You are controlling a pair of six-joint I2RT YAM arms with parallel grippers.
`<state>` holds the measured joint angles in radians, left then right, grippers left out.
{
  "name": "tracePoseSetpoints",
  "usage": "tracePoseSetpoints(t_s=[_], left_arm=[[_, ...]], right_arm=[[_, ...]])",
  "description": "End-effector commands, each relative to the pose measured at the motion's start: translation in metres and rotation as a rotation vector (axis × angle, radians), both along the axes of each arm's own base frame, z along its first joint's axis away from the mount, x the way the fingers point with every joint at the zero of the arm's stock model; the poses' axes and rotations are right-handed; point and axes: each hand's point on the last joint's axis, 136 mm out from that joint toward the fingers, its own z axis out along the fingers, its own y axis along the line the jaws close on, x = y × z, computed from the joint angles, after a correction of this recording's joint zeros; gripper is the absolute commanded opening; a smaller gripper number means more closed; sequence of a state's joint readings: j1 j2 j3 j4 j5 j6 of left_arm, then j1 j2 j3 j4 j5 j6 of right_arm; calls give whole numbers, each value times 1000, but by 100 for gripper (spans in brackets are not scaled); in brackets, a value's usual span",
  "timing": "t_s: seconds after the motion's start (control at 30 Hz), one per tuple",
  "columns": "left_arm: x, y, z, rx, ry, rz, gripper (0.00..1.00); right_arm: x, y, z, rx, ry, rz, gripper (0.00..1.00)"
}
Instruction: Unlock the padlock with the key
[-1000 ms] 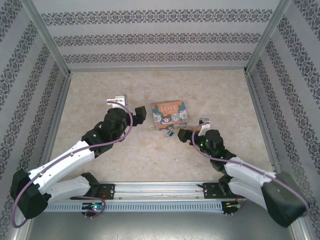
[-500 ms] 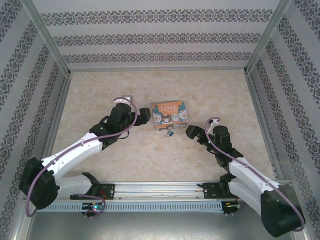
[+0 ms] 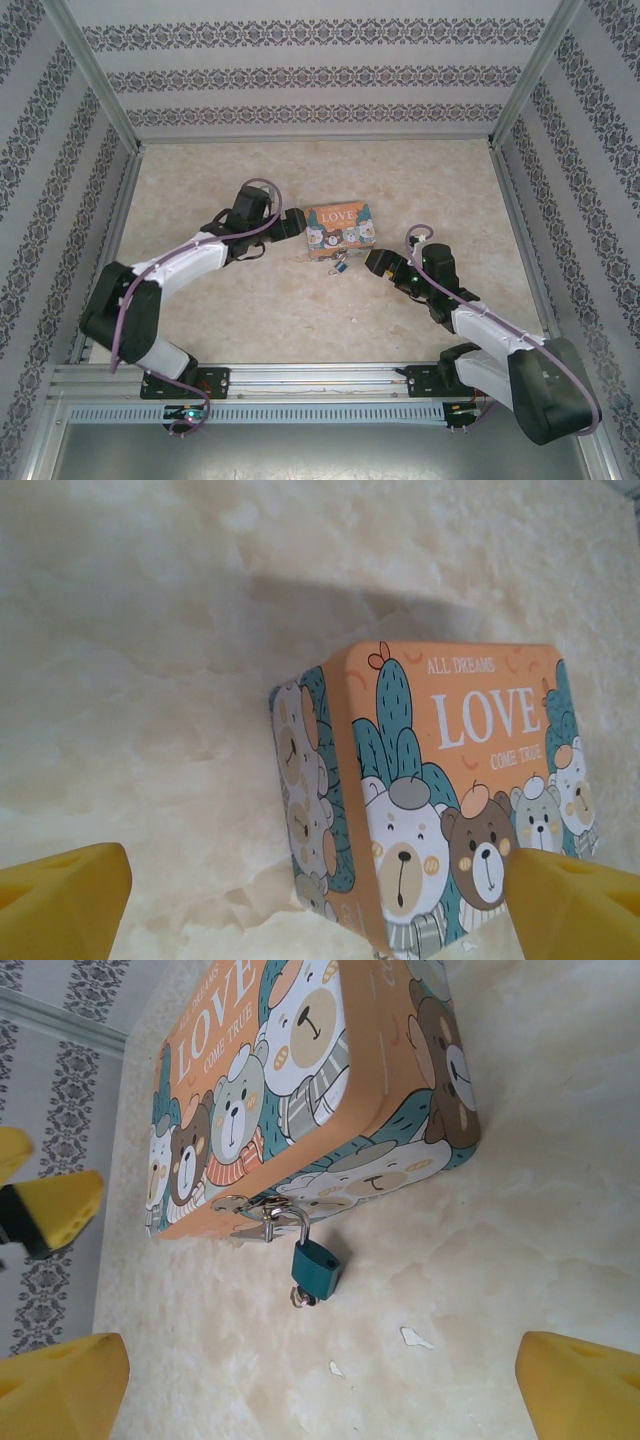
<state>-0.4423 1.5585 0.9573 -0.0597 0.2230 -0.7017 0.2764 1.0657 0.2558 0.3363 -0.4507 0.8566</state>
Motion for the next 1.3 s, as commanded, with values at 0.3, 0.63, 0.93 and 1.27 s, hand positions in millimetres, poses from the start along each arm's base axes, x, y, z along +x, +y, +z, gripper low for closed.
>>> tracePoseSetpoints(t_s=[0.3,0.63,0.93,1.27], left_arm=[[56,-40,-22,-127,26,-60,89],[42,-31,-62,-67,136,-44,82],[12,-10,-79,-37,167,9,82],[-11,7,-78,-29,166,47,82]], right_arm=[[15,9,15,55,-35,22,98],[21,24,15,78,-37,111,98],[51,39,22,117,-76,149,98],[87,56,25,131,-141,211,96]])
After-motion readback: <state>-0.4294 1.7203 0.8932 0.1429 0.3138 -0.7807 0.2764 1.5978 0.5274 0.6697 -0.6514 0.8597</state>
